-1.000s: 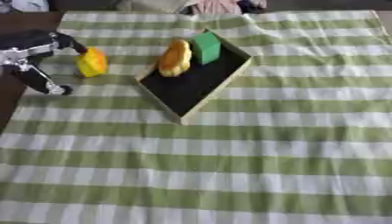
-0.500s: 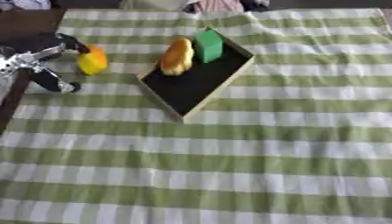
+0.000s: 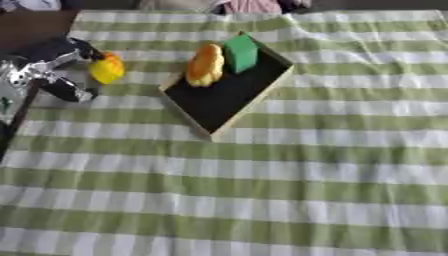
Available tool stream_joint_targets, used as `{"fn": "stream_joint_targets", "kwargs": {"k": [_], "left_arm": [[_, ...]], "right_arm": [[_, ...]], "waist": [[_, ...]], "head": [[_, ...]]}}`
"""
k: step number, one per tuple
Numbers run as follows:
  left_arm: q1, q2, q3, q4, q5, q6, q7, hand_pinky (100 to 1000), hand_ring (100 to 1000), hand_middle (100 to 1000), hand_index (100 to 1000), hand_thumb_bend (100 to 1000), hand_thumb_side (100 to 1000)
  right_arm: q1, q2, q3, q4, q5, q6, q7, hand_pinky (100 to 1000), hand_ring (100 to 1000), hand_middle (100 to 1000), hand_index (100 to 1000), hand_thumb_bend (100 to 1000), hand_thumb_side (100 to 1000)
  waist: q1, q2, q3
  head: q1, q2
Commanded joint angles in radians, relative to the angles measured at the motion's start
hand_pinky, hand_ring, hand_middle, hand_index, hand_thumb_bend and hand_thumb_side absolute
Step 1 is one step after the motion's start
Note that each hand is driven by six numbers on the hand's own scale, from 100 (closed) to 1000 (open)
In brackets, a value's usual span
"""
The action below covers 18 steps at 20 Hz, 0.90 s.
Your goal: Pick up objects on the table and place them in the box.
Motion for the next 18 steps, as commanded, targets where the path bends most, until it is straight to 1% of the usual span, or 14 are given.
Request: {"fn": "stream_joint_targets", "kwargs": {"k": [1,3,5,6,7,8,9,10,11,12,13,14,16,18], "left_arm": [[-0.025,0.004,0.017,0.014,-0.04,0.019,0.04,660,746,631,772,338,108],[-0.027,0.0,0.019,0.02,-0.055,0.025,0.07,610,699,582,722,262,100],[-0.027,-0.003,0.02,0.028,-0.063,0.024,0.086,589,680,565,704,224,100],[-0.027,-0.004,0.021,0.03,-0.065,0.023,0.092,569,658,543,682,193,100],[-0.027,-0.004,0.022,0.031,-0.067,0.023,0.097,561,650,536,674,194,100],[-0.028,-0.003,0.022,0.029,-0.071,0.027,0.106,526,616,503,637,234,100],[-0.029,-0.003,0.022,0.027,-0.081,0.033,0.122,497,592,479,608,248,100],[-0.029,-0.003,0.022,0.024,-0.091,0.039,0.14,472,572,459,583,246,100],[-0.029,-0.004,0.023,0.021,-0.1,0.043,0.16,466,567,455,578,246,100],[-0.029,-0.004,0.025,0.016,-0.105,0.045,0.18,420,536,424,539,215,100],[-0.028,-0.004,0.026,0.007,-0.106,0.046,0.2,416,533,421,536,214,100],[-0.028,-0.003,0.025,-0.005,-0.108,0.045,0.216,391,517,403,517,216,100],[-0.028,0.0,0.015,-0.047,-0.105,0.03,0.236,371,505,389,501,216,100],[-0.026,0.006,0.002,-0.102,-0.088,0.007,0.236,361,499,383,494,222,100]], "right_arm": [[-0.008,-0.014,-0.003,-0.015,-0.004,0.003,0.009,948,737,572,704,100,470],[-0.008,-0.013,-0.002,-0.015,-0.004,0.006,0.012,948,737,571,704,100,470],[-0.009,-0.012,-0.001,-0.015,-0.005,0.009,0.016,948,737,571,704,100,470],[-0.01,-0.012,0.0,-0.015,-0.006,0.01,0.017,948,737,571,704,100,470],[-0.011,-0.012,0.0,-0.015,-0.006,0.011,0.019,948,737,571,704,100,470],[-0.011,-0.011,0.001,-0.015,-0.007,0.012,0.02,948,737,570,704,100,470],[-0.011,-0.01,0.002,-0.015,-0.008,0.013,0.022,948,737,570,704,100,470],[-0.012,-0.01,0.002,-0.015,-0.01,0.015,0.023,948,737,570,704,100,470],[-0.011,-0.009,0.003,-0.015,-0.011,0.015,0.025,948,736,570,704,100,470],[-0.01,-0.009,0.003,-0.015,-0.012,0.016,0.026,948,736,569,704,100,470],[-0.009,-0.009,0.003,-0.015,-0.012,0.016,0.027,948,736,569,704,100,470],[-0.008,-0.009,0.003,-0.015,-0.013,0.016,0.027,948,736,569,704,100,470],[-0.005,-0.01,0.001,-0.015,-0.015,0.015,0.026,948,737,570,704,100,470],[-0.003,-0.011,-0.002,-0.015,-0.017,0.012,0.024,948,737,570,704,100,470]], "waist": [[-0.003,-0.014,-0.003],[-0.003,-0.012,-0.003],[-0.003,-0.01,-0.003],[-0.003,-0.01,-0.003],[-0.003,-0.01,-0.003],[-0.003,-0.01,-0.003],[-0.003,-0.011,-0.003],[-0.003,-0.011,-0.004],[-0.003,-0.012,-0.004],[-0.004,-0.013,-0.004],[-0.004,-0.014,-0.004],[-0.004,-0.016,-0.004],[-0.004,-0.019,-0.002],[-0.003,-0.022,-0.001]], "head": [[0.007,-0.015],[0.008,-0.014],[0.009,-0.014],[0.01,-0.014],[0.01,-0.014],[0.009,-0.013],[0.01,-0.013],[0.01,-0.013],[0.01,-0.014],[0.01,-0.013],[0.009,-0.012],[0.008,-0.011],[0.007,-0.008],[0.005,-0.005]]}}
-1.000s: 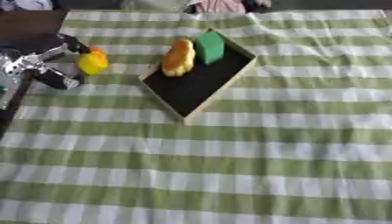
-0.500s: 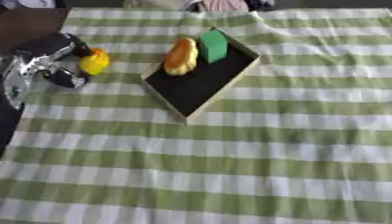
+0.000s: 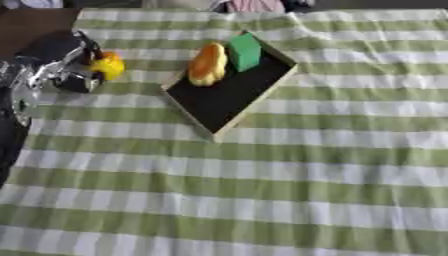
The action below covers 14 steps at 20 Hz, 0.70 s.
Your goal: Pick up objects on the table and place them in the box.
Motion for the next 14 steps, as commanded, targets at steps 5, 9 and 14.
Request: {"fn": "stream_joint_targets", "kwargs": {"k": [5,9,14], "left_arm": [[-0.002,0.049,-0.072,-0.249,0.117,-0.098,-0.054,352,493,378,489,215,100],[0.012,0.037,-0.159,-0.396,0.233,-0.162,-0.133,350,491,378,490,171,100],[0.004,-0.079,-0.188,-0.46,0.315,-0.147,-0.227,333,482,372,485,100,100]], "right_arm": [[0.002,-0.027,-0.015,-0.015,-0.008,-0.016,-0.008,947,738,572,705,100,470],[0.003,-0.029,-0.02,-0.015,-0.008,-0.023,-0.016,947,738,572,705,100,470],[-0.003,-0.024,-0.021,-0.015,-0.015,-0.028,-0.017,946,739,572,706,100,470]], "waist": [[0.0,-0.034,0.006],[-0.003,-0.036,0.009],[-0.014,-0.038,0.011]], "head": [[-0.007,0.001],[-0.009,0.001],[-0.005,0.0]]}}
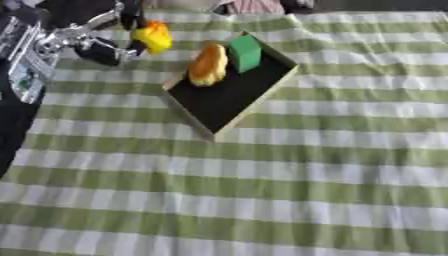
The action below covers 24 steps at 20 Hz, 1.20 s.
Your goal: Pick up objects on the table and place them in the box.
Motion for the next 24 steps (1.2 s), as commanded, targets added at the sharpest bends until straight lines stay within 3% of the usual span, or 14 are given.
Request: {"fn": "stream_joint_targets", "kwargs": {"k": [1,7,11,12,13,15,17,19,21,22,23,24], "left_arm": [[-0.024,-0.069,0.003,-0.031,0.034,0.016,-0.049,329,480,370,484,100,100],[-0.026,-0.235,0.048,0.008,-0.025,0.06,-0.045,329,481,377,491,100,104],[-0.015,-0.262,0.047,0.038,-0.103,0.072,-0.038,431,552,458,587,112,100],[-0.012,-0.264,0.047,0.046,-0.124,0.077,-0.038,472,584,492,634,146,100],[-0.009,-0.264,0.047,0.052,-0.146,0.08,-0.038,571,670,586,739,207,100],[-0.006,-0.263,0.047,0.06,-0.186,0.082,-0.043,715,801,729,853,318,100],[-0.004,-0.262,0.048,0.063,-0.224,0.079,-0.055,806,878,804,914,435,100],[-0.003,-0.261,0.053,0.06,-0.25,0.075,-0.058,834,906,824,928,484,100],[-0.001,-0.257,0.063,0.044,-0.247,0.077,-0.038,788,878,798,914,365,100],[0.0,-0.251,0.07,0.027,-0.228,0.082,-0.019,783,874,795,911,351,100],[0.001,-0.239,0.081,0.0,-0.192,0.089,0.008,726,830,756,891,176,100],[0.004,-0.223,0.092,-0.034,-0.138,0.098,0.039,691,803,731,874,100,100]], "right_arm": [[-0.008,-0.023,-0.014,-0.015,-0.009,-0.008,0.001,946,739,572,706,100,470],[-0.024,-0.018,-0.015,-0.015,-0.021,-0.012,0.003,947,739,573,706,100,470],[-0.029,-0.019,-0.016,-0.015,-0.028,-0.012,0.005,947,740,573,706,100,470],[-0.029,-0.019,-0.017,-0.015,-0.028,-0.011,0.005,947,740,573,706,100,470],[-0.028,-0.018,-0.017,-0.015,-0.028,-0.011,0.006,947,739,573,706,100,470],[-0.026,-0.017,-0.019,-0.015,-0.028,-0.011,0.005,947,739,573,705,100,470],[-0.024,-0.015,-0.02,-0.015,-0.028,-0.013,0.002,947,738,572,704,100,470],[-0.022,-0.015,-0.02,-0.015,-0.027,-0.015,0.001,947,739,572,705,100,470],[-0.021,-0.015,-0.02,-0.015,-0.026,-0.015,0.001,947,739,572,705,100,470],[-0.021,-0.015,-0.02,-0.015,-0.026,-0.016,0.0,947,739,572,705,100,470],[-0.021,-0.017,-0.022,-0.015,-0.026,-0.018,-0.001,946,739,573,705,100,470],[-0.021,-0.019,-0.023,-0.015,-0.027,-0.02,-0.003,946,740,573,705,100,470]], "waist": [[-0.005,-0.027,-0.001],[-0.013,-0.023,-0.01],[-0.009,-0.02,-0.013],[-0.008,-0.02,-0.014],[-0.007,-0.02,-0.014],[-0.007,-0.02,-0.014],[-0.007,-0.02,-0.013],[-0.008,-0.021,-0.013],[-0.008,-0.023,-0.012],[-0.008,-0.023,-0.012],[-0.007,-0.024,-0.011],[-0.006,-0.025,-0.01]], "head": [[0.004,-0.004],[0.018,-0.006],[0.019,-0.007],[0.019,-0.007],[0.019,-0.006],[0.018,-0.006],[0.017,-0.006],[0.018,-0.005],[0.017,-0.004],[0.017,-0.004],[0.015,-0.003],[0.014,-0.003]]}}
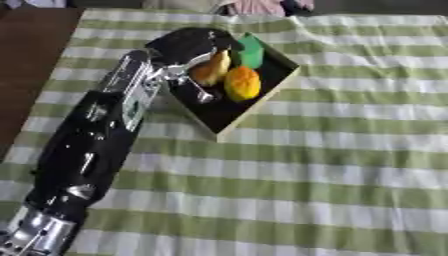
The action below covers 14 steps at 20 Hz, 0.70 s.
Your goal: Pick up objects on the table and place them in the box.
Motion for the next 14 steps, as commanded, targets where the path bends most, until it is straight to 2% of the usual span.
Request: {"fn": "stream_joint_targets", "kwargs": {"k": [1,2,3,4,5,7,10,14], "left_arm": [[-0.008,0.064,0.044,-0.111,0.141,0.023,0.084,647,774,699,851,100,100],[0.0,0.09,0.063,-0.156,0.233,0.036,0.117,627,759,681,836,100,100],[0.01,0.119,0.083,-0.2,0.333,0.051,0.148,608,740,656,814,100,205],[0.022,0.15,0.104,-0.243,0.439,0.064,0.179,605,736,651,810,100,239],[0.037,0.181,0.126,-0.285,0.543,0.074,0.207,595,718,630,797,100,371],[0.08,0.257,0.17,-0.375,0.75,0.09,0.263,596,708,621,791,100,472],[0.175,0.363,0.235,-0.517,1.011,0.112,0.336,605,705,620,791,100,406],[0.326,0.462,0.311,-0.684,1.204,0.098,0.439,639,730,652,821,100,424]], "right_arm": [[-0.002,-0.022,-0.018,-0.015,-0.008,-0.01,-0.005,946,740,574,706,100,470],[-0.002,-0.024,-0.02,-0.015,-0.009,-0.014,-0.008,946,740,574,706,100,470],[-0.001,-0.025,-0.021,-0.015,-0.008,-0.017,-0.01,945,740,575,706,100,470],[-0.001,-0.026,-0.022,-0.015,-0.008,-0.021,-0.012,945,740,575,706,100,470],[-0.001,-0.027,-0.024,-0.015,-0.007,-0.024,-0.014,945,741,576,706,100,470],[0.0,-0.027,-0.029,-0.015,-0.002,-0.033,-0.021,944,741,577,707,100,470],[-0.001,-0.021,-0.038,-0.015,0.007,-0.049,-0.037,943,741,579,708,100,470],[-0.014,-0.011,-0.046,-0.015,0.017,-0.068,-0.059,940,742,583,709,100,470]], "waist": [[0.0,-0.024,0.002],[0.002,-0.025,0.003],[0.003,-0.026,0.006],[0.003,-0.026,0.008],[0.003,-0.026,0.01],[0.002,-0.024,0.013],[-0.002,-0.018,0.019],[-0.009,-0.008,0.021]], "head": [[-0.006,-0.002],[-0.01,-0.002],[-0.014,-0.002],[-0.017,-0.002],[-0.021,-0.003],[-0.03,-0.004],[-0.041,-0.007],[-0.052,-0.01]]}}
